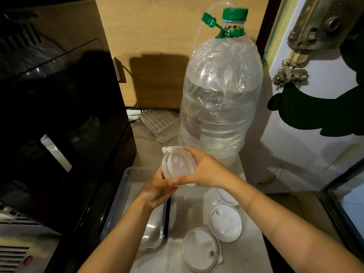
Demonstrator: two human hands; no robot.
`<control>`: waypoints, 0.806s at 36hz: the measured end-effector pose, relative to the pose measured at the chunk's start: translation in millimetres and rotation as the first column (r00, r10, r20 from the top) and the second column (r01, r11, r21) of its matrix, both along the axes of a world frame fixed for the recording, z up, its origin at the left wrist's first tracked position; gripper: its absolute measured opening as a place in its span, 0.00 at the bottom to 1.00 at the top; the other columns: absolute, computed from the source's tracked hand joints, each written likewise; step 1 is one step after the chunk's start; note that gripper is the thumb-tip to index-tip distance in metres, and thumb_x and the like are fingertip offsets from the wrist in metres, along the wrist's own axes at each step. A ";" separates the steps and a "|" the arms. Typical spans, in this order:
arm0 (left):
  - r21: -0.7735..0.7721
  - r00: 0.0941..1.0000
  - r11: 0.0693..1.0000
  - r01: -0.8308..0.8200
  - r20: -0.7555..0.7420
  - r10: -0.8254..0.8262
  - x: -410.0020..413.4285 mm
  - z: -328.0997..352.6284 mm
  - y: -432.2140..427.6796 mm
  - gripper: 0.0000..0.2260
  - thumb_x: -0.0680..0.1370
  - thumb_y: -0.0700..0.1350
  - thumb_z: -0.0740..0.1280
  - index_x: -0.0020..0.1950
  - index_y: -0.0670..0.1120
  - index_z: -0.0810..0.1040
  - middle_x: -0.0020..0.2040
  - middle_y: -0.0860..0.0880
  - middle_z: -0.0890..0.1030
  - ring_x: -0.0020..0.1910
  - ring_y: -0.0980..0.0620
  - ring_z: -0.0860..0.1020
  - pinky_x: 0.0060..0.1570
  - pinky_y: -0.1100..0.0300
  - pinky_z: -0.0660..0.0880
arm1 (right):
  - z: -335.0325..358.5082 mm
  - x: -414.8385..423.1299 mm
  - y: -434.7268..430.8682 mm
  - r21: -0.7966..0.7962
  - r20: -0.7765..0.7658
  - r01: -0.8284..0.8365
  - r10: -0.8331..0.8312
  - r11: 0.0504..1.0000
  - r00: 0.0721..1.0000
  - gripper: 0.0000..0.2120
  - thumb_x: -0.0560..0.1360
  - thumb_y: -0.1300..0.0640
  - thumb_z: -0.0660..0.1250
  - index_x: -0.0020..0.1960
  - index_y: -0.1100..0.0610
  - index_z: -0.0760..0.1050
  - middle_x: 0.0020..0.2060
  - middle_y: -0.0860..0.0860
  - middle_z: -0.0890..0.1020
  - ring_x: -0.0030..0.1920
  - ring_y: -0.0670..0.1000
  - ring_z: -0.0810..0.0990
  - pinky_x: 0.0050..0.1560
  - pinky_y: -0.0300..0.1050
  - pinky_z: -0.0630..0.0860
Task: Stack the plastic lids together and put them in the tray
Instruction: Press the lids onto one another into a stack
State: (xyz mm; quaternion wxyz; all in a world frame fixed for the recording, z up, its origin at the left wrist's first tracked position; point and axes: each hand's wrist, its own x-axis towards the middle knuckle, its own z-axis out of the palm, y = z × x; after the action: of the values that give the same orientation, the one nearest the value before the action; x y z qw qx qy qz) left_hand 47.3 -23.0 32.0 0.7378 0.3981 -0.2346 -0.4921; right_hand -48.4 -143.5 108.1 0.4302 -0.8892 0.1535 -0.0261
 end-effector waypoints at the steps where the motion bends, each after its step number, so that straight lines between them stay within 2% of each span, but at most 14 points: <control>1: -0.002 1.000 1.000 0.000 -0.004 0.000 0.0 0.7 -0.1 0.47 0.48 0.46 0.84 0.64 0.44 0.67 0.53 0.42 0.78 0.51 0.48 0.81 0.47 0.56 0.81 | 0.7 0.2 0.2 -0.006 0.002 0.000 0.000 1.000 1.000 0.36 0.59 0.47 0.79 0.63 0.44 0.68 0.56 0.43 0.76 0.57 0.46 0.75 0.58 0.43 0.73; 5: -0.013 1.000 1.000 0.002 -0.013 -0.002 -0.6 2.9 -0.9 0.48 0.48 0.46 0.84 0.64 0.44 0.66 0.51 0.44 0.81 0.51 0.48 0.81 0.46 0.57 0.81 | 2.9 0.2 1.5 -0.029 -0.003 0.000 -0.001 1.000 1.000 0.38 0.59 0.46 0.78 0.65 0.44 0.66 0.59 0.43 0.76 0.58 0.46 0.74 0.60 0.44 0.73; 8: -0.008 1.000 1.000 0.001 -0.006 -0.001 -1.6 4.3 -0.9 0.53 0.49 0.46 0.83 0.69 0.41 0.61 0.51 0.45 0.82 0.52 0.48 0.80 0.46 0.58 0.80 | 5.6 -0.9 2.6 -0.004 0.004 -0.006 0.006 1.000 1.000 0.38 0.60 0.47 0.78 0.66 0.44 0.66 0.60 0.45 0.76 0.59 0.47 0.75 0.60 0.46 0.74; 12: 0.011 0.999 1.000 -0.025 0.036 0.025 -4.5 7.8 -1.1 0.57 0.47 0.48 0.84 0.70 0.41 0.59 0.52 0.44 0.80 0.51 0.50 0.81 0.44 0.59 0.80 | 9.3 -3.5 3.7 0.022 -0.002 -0.030 0.030 0.999 1.000 0.38 0.61 0.48 0.78 0.67 0.45 0.65 0.62 0.45 0.75 0.58 0.45 0.73 0.59 0.43 0.73; 16: 0.027 0.997 0.999 -0.041 0.073 0.039 -6.6 9.5 -2.6 0.56 0.48 0.47 0.83 0.70 0.40 0.59 0.53 0.43 0.78 0.51 0.50 0.81 0.44 0.59 0.80 | 11.4 -4.2 4.1 0.028 -0.017 -0.035 0.036 0.999 0.999 0.39 0.61 0.49 0.78 0.68 0.46 0.64 0.63 0.46 0.74 0.60 0.47 0.73 0.61 0.44 0.73; 20: 0.043 0.996 0.998 -0.048 0.080 0.044 -7.5 8.6 -3.1 0.57 0.48 0.46 0.83 0.71 0.39 0.58 0.54 0.42 0.77 0.50 0.50 0.81 0.44 0.59 0.80 | 11.4 -4.4 2.6 0.025 -0.037 -0.039 0.040 0.999 0.999 0.40 0.61 0.48 0.78 0.68 0.46 0.63 0.63 0.46 0.74 0.58 0.45 0.72 0.60 0.43 0.73; 25: 0.052 0.995 0.998 -0.042 0.091 0.037 -9.5 9.5 -5.0 0.57 0.49 0.47 0.83 0.71 0.39 0.57 0.55 0.42 0.77 0.52 0.50 0.81 0.45 0.59 0.80 | 8.4 -3.6 1.4 0.017 -0.065 -0.027 0.028 0.999 0.998 0.40 0.61 0.48 0.78 0.68 0.47 0.63 0.63 0.46 0.75 0.61 0.47 0.73 0.61 0.43 0.72; 29: 0.067 0.993 0.997 -0.035 0.111 0.027 -9.0 8.4 -4.4 0.57 0.48 0.49 0.83 0.71 0.40 0.58 0.55 0.42 0.77 0.52 0.50 0.81 0.45 0.59 0.80 | 6.9 -5.1 0.1 0.041 -0.083 -0.027 0.031 0.999 0.996 0.40 0.62 0.48 0.78 0.68 0.47 0.63 0.56 0.43 0.74 0.59 0.46 0.73 0.60 0.42 0.72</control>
State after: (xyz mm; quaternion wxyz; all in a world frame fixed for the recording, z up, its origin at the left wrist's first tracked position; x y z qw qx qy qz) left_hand 38.2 -27.4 40.4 0.7172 0.4534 -0.2516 -0.4656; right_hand -53.5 -143.4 114.9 0.4414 -0.8829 0.1591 0.0205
